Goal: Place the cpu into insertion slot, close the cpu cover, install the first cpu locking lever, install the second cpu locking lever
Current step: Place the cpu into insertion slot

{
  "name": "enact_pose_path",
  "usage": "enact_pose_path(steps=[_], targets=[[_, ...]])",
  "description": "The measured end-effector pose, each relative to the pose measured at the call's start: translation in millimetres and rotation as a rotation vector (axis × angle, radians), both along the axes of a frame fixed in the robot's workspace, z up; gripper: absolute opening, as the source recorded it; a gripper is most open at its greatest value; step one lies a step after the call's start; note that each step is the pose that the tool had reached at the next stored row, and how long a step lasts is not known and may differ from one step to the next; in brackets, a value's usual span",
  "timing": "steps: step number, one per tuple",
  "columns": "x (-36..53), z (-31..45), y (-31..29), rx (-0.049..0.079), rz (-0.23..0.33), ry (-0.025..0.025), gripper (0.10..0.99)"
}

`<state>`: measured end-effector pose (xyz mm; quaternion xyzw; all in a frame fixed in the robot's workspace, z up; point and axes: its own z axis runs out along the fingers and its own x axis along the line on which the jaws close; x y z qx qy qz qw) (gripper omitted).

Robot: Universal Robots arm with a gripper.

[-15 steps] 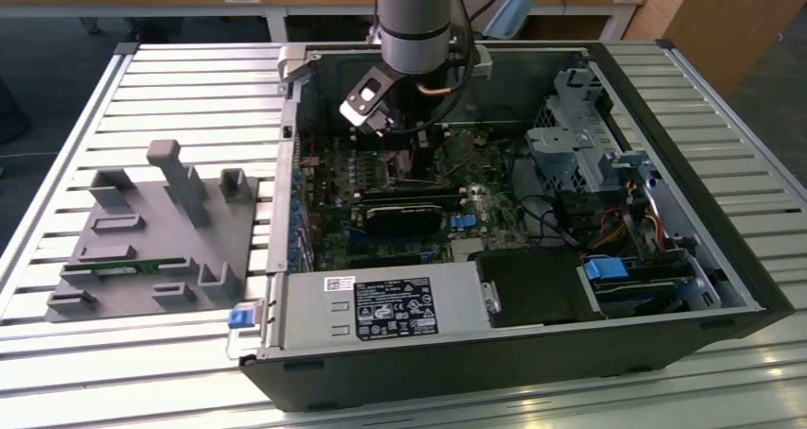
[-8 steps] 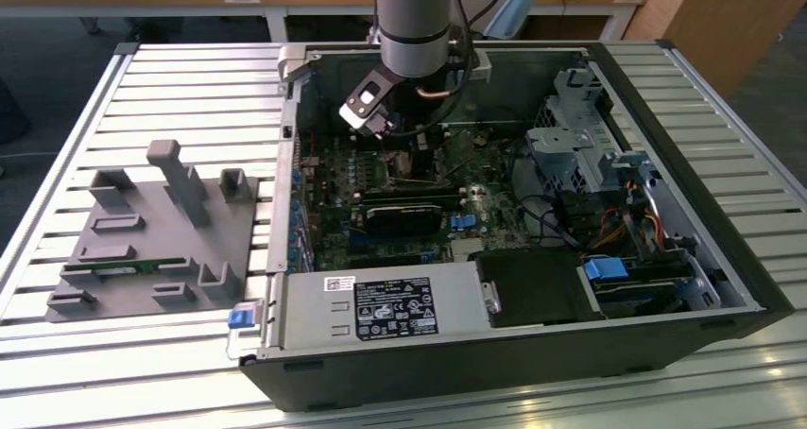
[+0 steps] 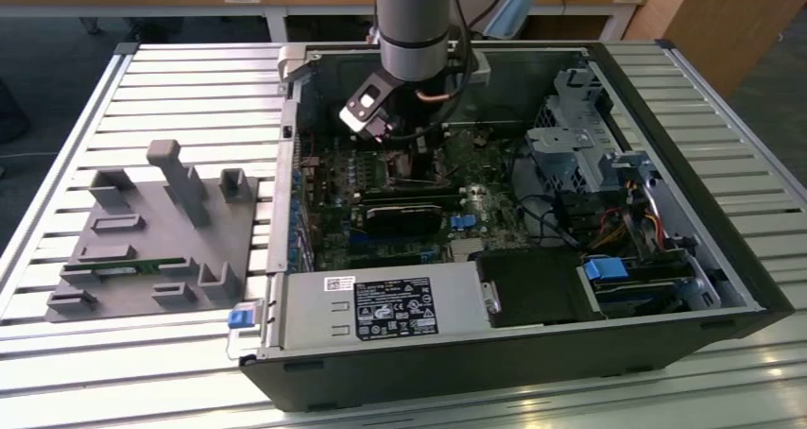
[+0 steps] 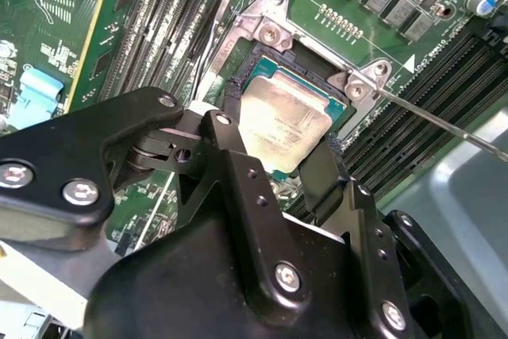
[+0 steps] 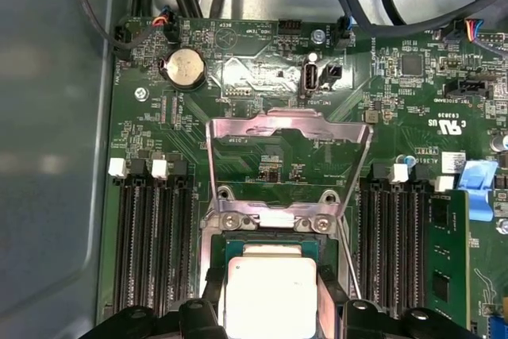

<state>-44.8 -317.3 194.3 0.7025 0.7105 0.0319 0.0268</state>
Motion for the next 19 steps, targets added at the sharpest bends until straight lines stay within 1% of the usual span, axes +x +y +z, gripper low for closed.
enact_pose_path(steps=[5, 13, 19], targets=[[-0.1, -2.4, -0.1, -0.001, 0.0, 0.0006, 0.541], [0.0, -2.3, 0.0, 0.001, 0.0, -0.0002, 0.541], [0.0, -2.3, -0.1, 0.0, -0.003, 0.0004, 0.541]])
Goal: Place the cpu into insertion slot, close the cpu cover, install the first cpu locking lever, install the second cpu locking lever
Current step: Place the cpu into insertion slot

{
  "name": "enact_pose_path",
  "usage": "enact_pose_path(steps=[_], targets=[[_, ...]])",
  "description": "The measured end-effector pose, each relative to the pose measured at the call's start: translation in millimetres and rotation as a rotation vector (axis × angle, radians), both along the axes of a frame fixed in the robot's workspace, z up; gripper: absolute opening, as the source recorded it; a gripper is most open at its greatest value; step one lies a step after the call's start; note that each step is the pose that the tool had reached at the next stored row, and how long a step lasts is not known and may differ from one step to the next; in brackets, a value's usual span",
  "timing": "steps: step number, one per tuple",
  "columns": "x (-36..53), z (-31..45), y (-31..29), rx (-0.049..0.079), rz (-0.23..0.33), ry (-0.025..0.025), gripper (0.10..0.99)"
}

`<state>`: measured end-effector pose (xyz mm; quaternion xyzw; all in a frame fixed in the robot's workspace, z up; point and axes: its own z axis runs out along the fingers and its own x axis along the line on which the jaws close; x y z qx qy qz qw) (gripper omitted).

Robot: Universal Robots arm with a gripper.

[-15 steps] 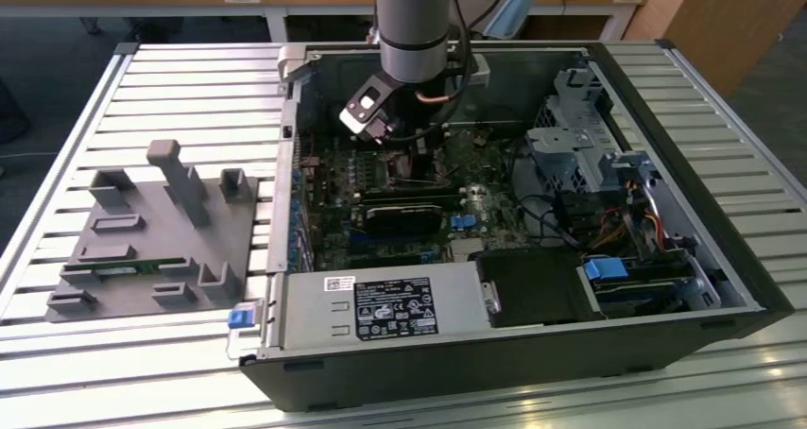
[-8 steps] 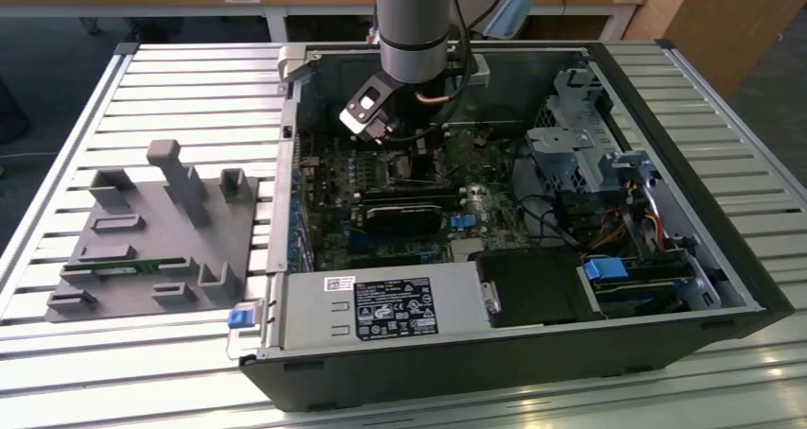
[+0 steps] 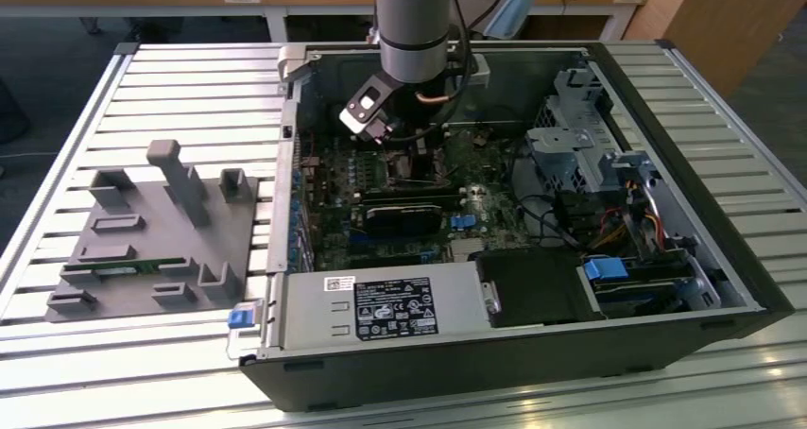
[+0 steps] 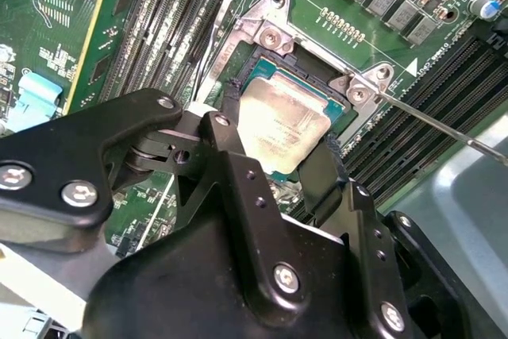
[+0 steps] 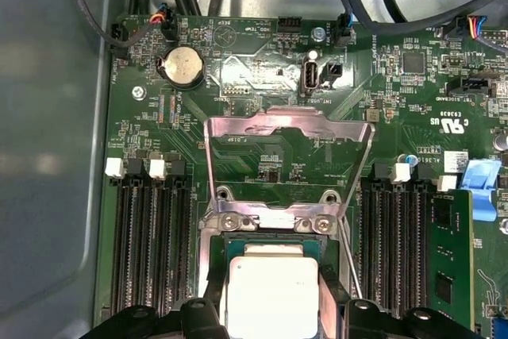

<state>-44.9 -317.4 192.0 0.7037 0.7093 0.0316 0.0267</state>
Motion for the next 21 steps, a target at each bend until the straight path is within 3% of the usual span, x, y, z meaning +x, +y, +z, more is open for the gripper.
enact_pose_path(steps=[12, 14, 15, 21], targets=[[0.0, -2.3, 0.0, 0.0, -0.002, -0.0001, 0.541], [0.2, -3.1, 0.3, 0.002, -0.002, -0.0014, 0.549], [0.2, -3.0, 0.3, 0.002, -0.002, -0.0011, 0.608], [0.0, -1.4, 0.1, 0.001, -0.002, -0.0001, 0.608]])
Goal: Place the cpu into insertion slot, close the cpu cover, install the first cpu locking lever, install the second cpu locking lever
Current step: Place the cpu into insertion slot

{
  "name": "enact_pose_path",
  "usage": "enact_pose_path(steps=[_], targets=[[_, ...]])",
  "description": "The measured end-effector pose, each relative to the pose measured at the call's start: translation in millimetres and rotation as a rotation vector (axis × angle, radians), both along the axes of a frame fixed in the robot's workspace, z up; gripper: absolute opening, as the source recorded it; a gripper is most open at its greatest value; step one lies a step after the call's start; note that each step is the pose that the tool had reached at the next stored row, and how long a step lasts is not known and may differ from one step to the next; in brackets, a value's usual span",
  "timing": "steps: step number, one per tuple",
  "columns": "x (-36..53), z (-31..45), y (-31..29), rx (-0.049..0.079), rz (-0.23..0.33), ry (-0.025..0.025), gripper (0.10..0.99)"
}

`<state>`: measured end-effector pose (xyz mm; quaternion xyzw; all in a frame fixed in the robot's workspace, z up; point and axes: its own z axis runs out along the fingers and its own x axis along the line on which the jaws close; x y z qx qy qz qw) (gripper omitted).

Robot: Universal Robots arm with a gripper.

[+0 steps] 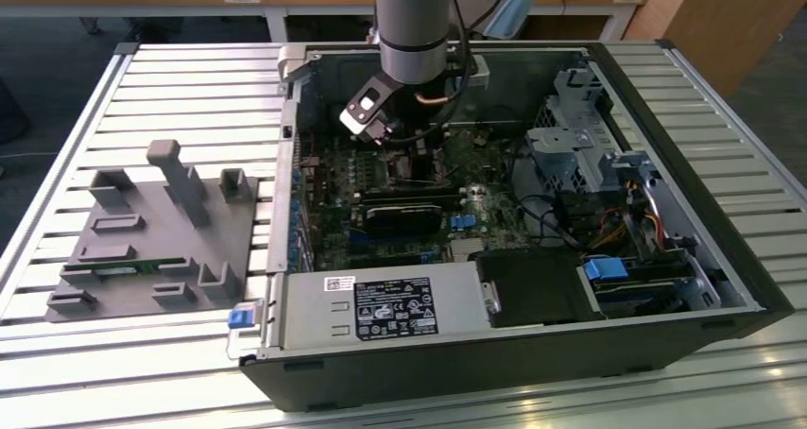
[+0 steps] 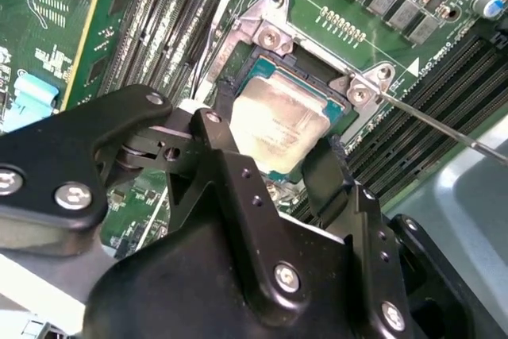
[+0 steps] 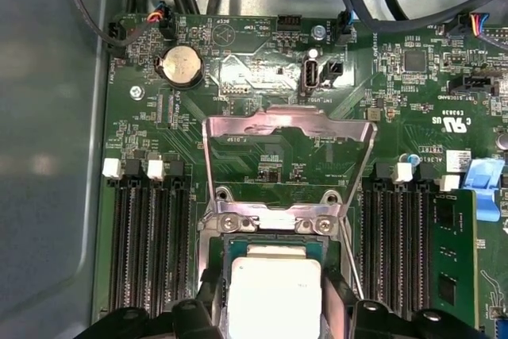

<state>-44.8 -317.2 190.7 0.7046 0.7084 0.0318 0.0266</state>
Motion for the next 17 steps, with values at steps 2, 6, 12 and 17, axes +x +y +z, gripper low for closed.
enact_pose_path(steps=[2, 6, 12, 17], targets=[[0.0, 0.2, 0.8, 0.0, 0.0, -0.0002, 0.608], [0.0, 0.3, 2.7, 0.0, 0.0, 0.0001, 0.608], [0.0, 0.8, 2.0, 0.001, 0.0, 0.0, 0.608], [0.0, 2.0, 1.2, 0.003, 0.0, -0.0001, 0.608]])
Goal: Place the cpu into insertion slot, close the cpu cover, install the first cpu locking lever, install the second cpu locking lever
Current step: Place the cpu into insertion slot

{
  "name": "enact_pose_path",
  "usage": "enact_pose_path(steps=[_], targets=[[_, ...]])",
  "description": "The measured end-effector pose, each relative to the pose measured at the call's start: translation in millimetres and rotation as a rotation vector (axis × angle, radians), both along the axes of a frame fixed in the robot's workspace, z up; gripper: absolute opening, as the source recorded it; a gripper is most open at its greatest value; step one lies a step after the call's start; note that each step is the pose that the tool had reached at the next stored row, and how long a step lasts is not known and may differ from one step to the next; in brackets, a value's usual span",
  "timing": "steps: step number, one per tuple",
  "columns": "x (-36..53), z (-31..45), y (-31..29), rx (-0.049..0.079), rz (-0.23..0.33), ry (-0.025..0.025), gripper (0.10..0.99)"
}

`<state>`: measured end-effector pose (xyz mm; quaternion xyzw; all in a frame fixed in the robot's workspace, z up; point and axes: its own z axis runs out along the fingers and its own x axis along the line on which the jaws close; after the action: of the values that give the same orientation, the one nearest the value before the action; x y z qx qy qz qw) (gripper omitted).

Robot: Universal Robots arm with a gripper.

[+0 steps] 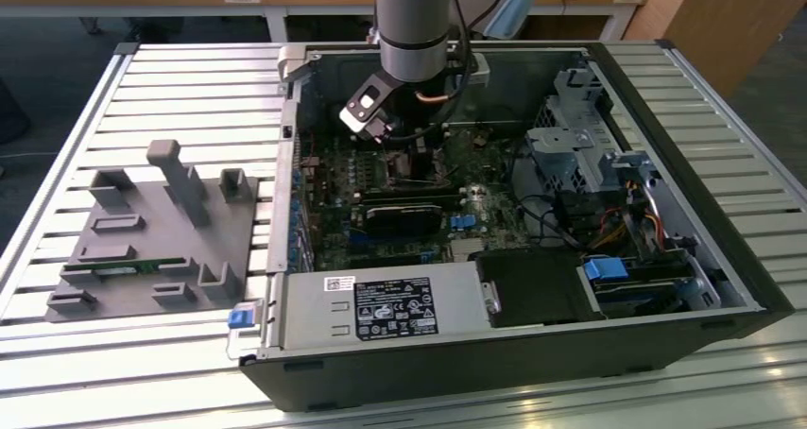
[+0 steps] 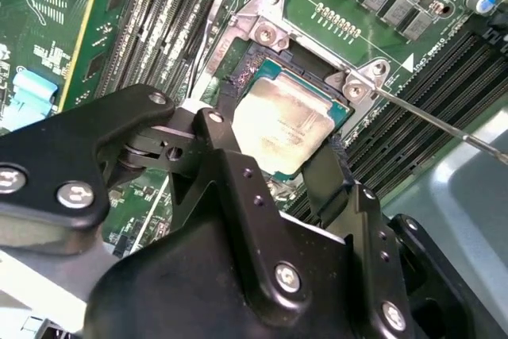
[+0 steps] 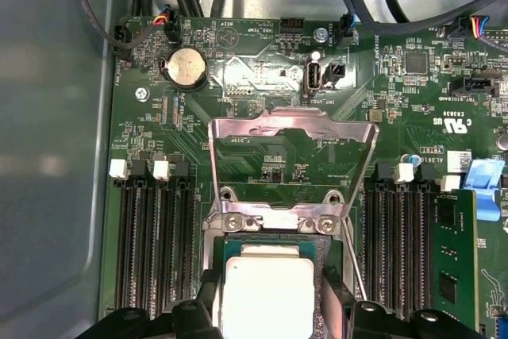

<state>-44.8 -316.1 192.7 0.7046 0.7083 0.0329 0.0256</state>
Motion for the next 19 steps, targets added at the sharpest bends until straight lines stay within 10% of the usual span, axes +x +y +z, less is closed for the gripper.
enact_pose_path(steps=[19], targets=[[0.1, -0.4, -0.3, -0.007, 0.0, 0.0001, 0.612]])
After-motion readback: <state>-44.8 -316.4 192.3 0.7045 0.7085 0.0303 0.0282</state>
